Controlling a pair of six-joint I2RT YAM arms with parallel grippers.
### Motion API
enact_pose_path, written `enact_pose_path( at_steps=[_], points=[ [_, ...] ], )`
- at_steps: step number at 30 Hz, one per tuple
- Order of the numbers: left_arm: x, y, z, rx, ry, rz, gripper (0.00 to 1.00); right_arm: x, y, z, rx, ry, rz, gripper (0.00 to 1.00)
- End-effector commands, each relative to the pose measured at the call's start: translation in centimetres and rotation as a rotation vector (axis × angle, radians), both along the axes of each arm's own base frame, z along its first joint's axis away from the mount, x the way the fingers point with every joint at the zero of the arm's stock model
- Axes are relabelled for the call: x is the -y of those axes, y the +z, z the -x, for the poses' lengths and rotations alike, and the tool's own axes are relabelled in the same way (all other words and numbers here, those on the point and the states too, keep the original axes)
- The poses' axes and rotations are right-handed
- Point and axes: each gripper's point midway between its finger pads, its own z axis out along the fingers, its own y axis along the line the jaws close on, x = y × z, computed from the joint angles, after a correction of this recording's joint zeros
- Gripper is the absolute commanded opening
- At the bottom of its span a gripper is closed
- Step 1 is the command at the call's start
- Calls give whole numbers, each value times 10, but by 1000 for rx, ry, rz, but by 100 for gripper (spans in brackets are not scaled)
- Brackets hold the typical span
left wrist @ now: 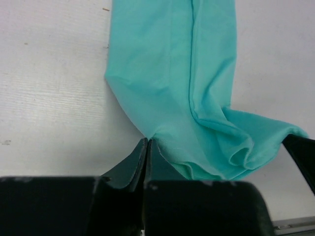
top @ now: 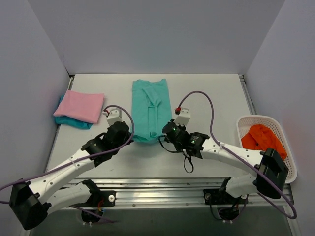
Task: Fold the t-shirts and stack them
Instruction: Fold the tshirt
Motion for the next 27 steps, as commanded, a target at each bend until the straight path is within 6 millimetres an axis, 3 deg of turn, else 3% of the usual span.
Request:
enact_pose_path(
  at_steps=[1, 2, 5, 7, 8, 9, 10, 11, 12, 13, 14, 15, 16, 17, 18, 19, 20, 21, 23, 24, 25, 27],
  points=[
    [6, 4, -33, 16, -30, -25, 2, 15, 5, -32, 32, -40, 140, 0],
    [8, 2, -40, 14, -41, -30, 2, 11, 13, -41, 45, -47, 133, 0],
    [14, -7, -68, -1, -52, -31, 2, 7, 12, -65, 50, -66, 161, 0],
    [19, -17, -90, -7, -46, -34, 2, 9, -4, -84, 23, -86, 198, 0],
    [21, -12, -106, 4, -55, -16, 2, 10, -8, -92, 15, -94, 205, 0],
    [23, -13, -118, 10, -59, -10, 2, 7, -5, -105, 24, -111, 188, 0],
    [26, -32, -136, -16, -53, -32, 2, 15, -26, -121, -5, -137, 225, 0],
    [17, -40, -153, -33, -31, -42, 2, 18, -32, -133, -11, -153, 227, 0],
    [22, -23, -178, 0, -30, -26, 2, 13, -28, -151, -6, -168, 204, 0],
    [20, -61, -192, -89, -22, -58, 2, 15, -55, -163, -51, -177, 239, 0],
    [24, -69, -204, -124, -51, -36, 2, 25, -61, -182, -58, -216, 249, 0],
    [22, -46, -238, -80, -37, -2, 2, 32, -72, -192, -89, -238, 276, 0],
    [20, -78, -249, -157, -39, -16, 2, 25, -79, -216, -90, -250, 275, 1],
    [20, -81, -261, -163, -54, -18, 3, 32, -81, -231, -91, -263, 291, 11],
    [13, -80, -275, -161, -31, -25, 33, 28, -81, -243, -77, -249, 292, 31],
    [11, -78, -288, -165, -12, -37, 50, 21, -80, -259, -60, -240, 287, 79],
    [8, -77, -292, -163, -2, -46, 68, 20, -77, -264, -54, -239, 287, 100],
    [5, -75, -295, -158, 5, -42, 98, 23, -75, -269, -54, -236, 297, 100],
    [-6, -66, -296, -147, 37, -34, 94, 27, -56, -273, -19, -253, 288, 100],
    [-13, -61, -297, -127, 69, -44, 94, 30, -35, -272, 14, -265, 270, 100],
    [-20, -55, -288, -119, 91, -47, 94, 34, -25, -269, 32, -277, 265, 100],
    [-29, -43, -282, -79, 136, -37, 94, 40, -17, -258, 46, -283, 259, 100]
  ],
)
